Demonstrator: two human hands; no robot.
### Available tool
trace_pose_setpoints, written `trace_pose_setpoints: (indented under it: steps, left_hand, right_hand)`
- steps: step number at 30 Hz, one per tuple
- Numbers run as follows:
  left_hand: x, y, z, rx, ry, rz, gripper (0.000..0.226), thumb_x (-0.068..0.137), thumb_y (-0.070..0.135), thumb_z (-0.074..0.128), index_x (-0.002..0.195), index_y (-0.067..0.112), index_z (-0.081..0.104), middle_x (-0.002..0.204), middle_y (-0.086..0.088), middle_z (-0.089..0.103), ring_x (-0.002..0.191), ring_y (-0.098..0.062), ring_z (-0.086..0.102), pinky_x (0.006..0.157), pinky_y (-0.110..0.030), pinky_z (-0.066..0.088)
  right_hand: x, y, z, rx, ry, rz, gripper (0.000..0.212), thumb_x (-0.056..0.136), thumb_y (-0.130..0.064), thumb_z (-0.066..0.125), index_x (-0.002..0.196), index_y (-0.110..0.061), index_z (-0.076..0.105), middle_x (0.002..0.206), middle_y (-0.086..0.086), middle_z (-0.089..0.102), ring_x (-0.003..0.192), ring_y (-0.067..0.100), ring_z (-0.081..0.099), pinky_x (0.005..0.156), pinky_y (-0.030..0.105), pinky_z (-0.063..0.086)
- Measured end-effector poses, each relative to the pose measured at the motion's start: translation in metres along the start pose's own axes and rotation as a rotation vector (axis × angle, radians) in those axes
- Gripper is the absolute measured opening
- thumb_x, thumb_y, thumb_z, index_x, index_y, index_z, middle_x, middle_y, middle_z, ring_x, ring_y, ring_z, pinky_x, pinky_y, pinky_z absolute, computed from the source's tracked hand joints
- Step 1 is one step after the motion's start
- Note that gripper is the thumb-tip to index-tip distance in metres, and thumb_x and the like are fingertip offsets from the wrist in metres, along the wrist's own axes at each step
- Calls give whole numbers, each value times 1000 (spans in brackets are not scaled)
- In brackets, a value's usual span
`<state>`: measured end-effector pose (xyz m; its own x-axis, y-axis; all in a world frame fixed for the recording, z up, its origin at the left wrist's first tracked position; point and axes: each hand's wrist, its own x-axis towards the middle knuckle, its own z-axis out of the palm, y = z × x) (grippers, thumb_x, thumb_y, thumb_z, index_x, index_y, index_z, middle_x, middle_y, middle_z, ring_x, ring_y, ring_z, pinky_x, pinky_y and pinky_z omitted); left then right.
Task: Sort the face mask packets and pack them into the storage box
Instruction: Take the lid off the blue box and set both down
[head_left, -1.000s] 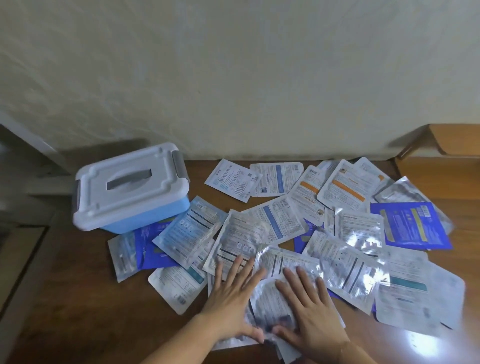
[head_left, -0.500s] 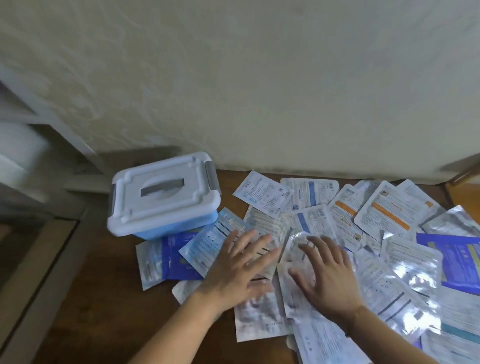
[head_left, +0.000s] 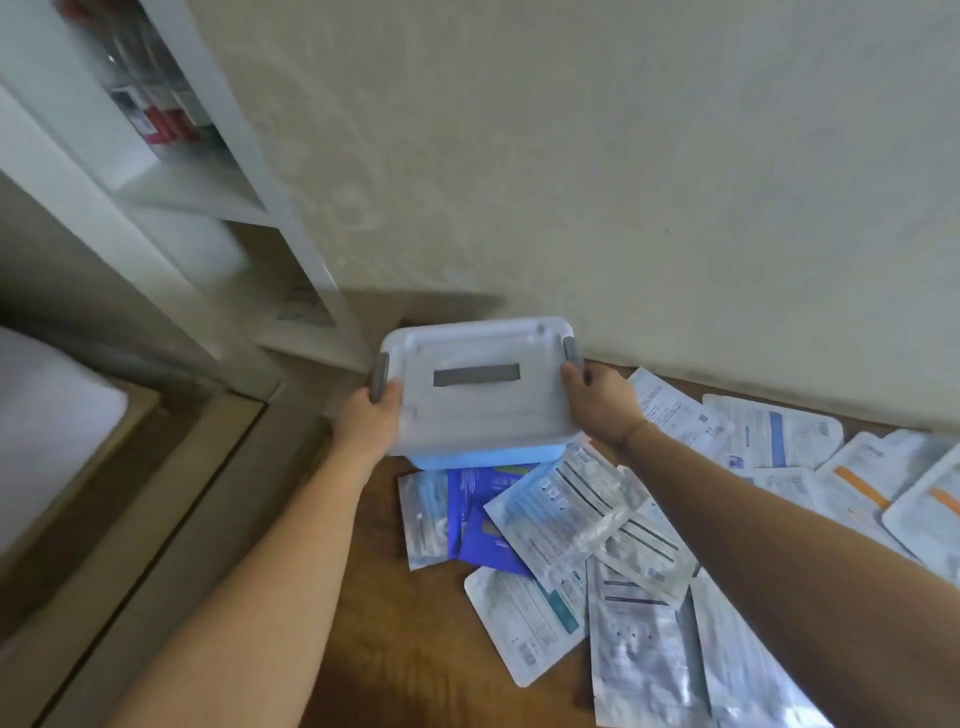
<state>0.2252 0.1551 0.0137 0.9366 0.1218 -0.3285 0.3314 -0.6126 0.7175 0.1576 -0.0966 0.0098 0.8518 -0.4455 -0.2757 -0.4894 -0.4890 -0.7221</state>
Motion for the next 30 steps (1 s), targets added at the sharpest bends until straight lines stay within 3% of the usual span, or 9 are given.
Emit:
trace_pose_setpoints:
  steps: [5, 7, 9, 13, 17, 20, 23, 27, 30]
  left_hand:
    - [-16, 10, -28, -97, 66, 115, 38, 97, 44, 47, 101, 8, 60, 89, -6, 61, 85, -26, 58, 64, -34, 43]
    - [-31, 4, -53, -112, -5, 126, 42, 89, 50, 47, 96, 11, 63, 91, -9, 66, 87, -30, 63, 71, -40, 51]
    - [-58, -9, -72, -35, -80, 124, 50, 81, 57, 44, 94, 14, 66, 93, -10, 69, 88, -31, 66, 79, -48, 55]
    - [-131, -53, -74, 153, -91, 179, 49, 80, 52, 43, 84, 8, 64, 84, -10, 68, 82, -30, 63, 71, -40, 48]
    - [-207, -84, -41, 84, -268, 244, 46, 81, 54, 46, 78, 11, 62, 70, -1, 66, 64, -11, 60, 63, -40, 46]
    - [-252, -92, 3, 51, -348, 350, 47, 77, 61, 42, 74, 16, 55, 60, 1, 57, 59, -14, 55, 58, -38, 40]
    - [-288, -89, 53, -28, -439, 408, 37, 84, 55, 49, 88, 19, 57, 69, -1, 62, 70, -18, 60, 62, -36, 44]
    - [-327, -69, 114, -35, -595, 444, 27, 92, 45, 53, 91, 17, 55, 77, -6, 65, 76, -20, 61, 70, -38, 46]
    - [-357, -48, 149, -59, -736, 472, 33, 84, 48, 47, 89, 17, 56, 76, -2, 61, 67, -8, 54, 68, -26, 44]
  right_hand:
    - [-24, -23, -8, 34, 101, -71, 41, 98, -43, 44, 69, -13, 42, 65, -3, 43, 69, 23, 43, 52, 31, 26]
    - [-53, -30, -16, 90, 109, -101, 45, 93, -47, 53, 66, -13, 42, 63, -2, 43, 61, 19, 41, 52, 30, 29]
    - [-94, -23, -21, 125, 67, -108, 43, 89, -49, 57, 75, -9, 53, 67, -3, 51, 61, 16, 47, 53, 29, 36]
    - [-200, 20, -22, 226, -1, -3, 33, 86, -52, 60, 97, -21, 60, 78, -1, 66, 72, 16, 64, 60, 33, 49]
    - [-281, 91, -36, 228, 127, 207, 35, 84, -50, 64, 103, -20, 66, 75, 0, 69, 72, 11, 61, 62, 31, 42]
    - [-331, 131, -56, 126, 256, 242, 74, 78, -72, 47, 103, -6, 70, 71, 11, 62, 71, 30, 62, 62, 25, 44]
    - [-365, 157, -74, 275, 464, 405, 35, 89, -52, 61, 102, -20, 68, 90, 15, 67, 79, 27, 60, 68, 31, 45]
    - [-390, 211, -113, 225, 582, 508, 46, 74, -55, 48, 106, -25, 60, 87, 8, 63, 82, 27, 56, 72, 37, 38]
    - [-410, 255, -139, 225, 698, 508, 24, 90, -43, 56, 96, -20, 59, 84, 8, 65, 79, 29, 57, 68, 40, 41]
